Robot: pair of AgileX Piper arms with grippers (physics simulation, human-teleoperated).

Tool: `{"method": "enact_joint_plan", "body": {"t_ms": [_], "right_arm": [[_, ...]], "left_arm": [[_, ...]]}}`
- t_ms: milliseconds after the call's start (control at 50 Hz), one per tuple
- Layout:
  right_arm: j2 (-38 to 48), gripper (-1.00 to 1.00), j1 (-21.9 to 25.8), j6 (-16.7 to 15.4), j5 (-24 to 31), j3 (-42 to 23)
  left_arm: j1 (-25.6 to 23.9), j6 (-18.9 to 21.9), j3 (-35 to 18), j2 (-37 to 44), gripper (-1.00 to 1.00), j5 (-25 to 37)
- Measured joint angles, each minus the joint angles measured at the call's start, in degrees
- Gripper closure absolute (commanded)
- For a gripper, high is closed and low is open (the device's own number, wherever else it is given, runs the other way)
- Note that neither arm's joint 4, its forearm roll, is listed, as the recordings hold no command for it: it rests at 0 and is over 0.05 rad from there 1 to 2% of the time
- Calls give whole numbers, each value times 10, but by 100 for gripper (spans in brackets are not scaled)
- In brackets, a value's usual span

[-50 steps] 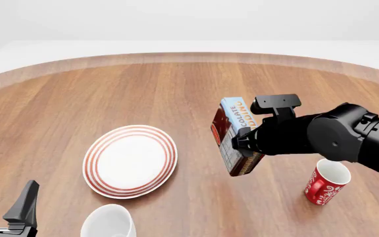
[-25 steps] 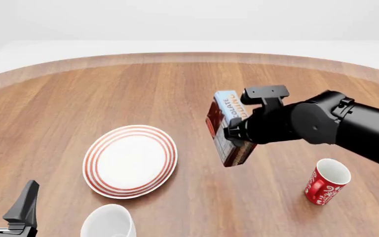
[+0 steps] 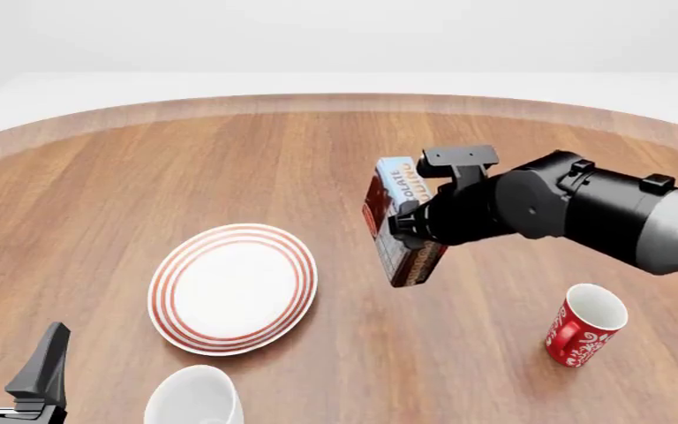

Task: Pick up the white mug and put it on the plate, and put the chocolate pudding to the right of the plate.

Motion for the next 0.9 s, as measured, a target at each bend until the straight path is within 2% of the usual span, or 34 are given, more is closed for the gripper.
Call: {"method": "enact_joint_plan", "body": {"t_ms": [900], "right_arm": [[89, 100, -7, -20, -58, 22]], "left_arm": [[0, 0, 0, 0, -100, 0]]}}
